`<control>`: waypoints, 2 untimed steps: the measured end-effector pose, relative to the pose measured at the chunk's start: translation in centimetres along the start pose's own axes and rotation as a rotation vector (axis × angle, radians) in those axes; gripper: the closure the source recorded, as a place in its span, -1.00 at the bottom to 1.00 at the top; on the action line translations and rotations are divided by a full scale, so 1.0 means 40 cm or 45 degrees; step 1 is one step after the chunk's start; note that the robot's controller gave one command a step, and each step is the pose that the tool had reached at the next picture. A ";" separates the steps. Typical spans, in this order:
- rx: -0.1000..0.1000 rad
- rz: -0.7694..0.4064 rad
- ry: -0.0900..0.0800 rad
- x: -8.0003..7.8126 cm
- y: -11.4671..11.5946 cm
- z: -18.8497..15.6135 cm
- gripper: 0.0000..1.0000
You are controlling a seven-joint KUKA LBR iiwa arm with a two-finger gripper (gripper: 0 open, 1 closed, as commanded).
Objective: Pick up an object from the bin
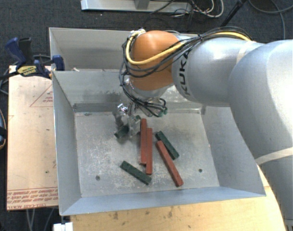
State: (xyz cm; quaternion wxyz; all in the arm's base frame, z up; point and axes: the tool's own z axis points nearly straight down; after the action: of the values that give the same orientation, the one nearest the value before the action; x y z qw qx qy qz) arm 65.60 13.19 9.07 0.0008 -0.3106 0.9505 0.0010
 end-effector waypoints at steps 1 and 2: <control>-0.004 0.000 0.010 0.004 0.004 -0.062 1.00; -0.001 0.001 0.002 0.000 0.002 -0.120 1.00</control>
Offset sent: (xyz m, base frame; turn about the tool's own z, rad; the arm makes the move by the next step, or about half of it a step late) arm 0.0001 -0.0001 0.0903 0.0000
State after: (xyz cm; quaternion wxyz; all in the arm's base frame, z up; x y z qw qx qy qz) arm 65.54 13.26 13.87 -0.0001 -0.3103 0.9507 0.0011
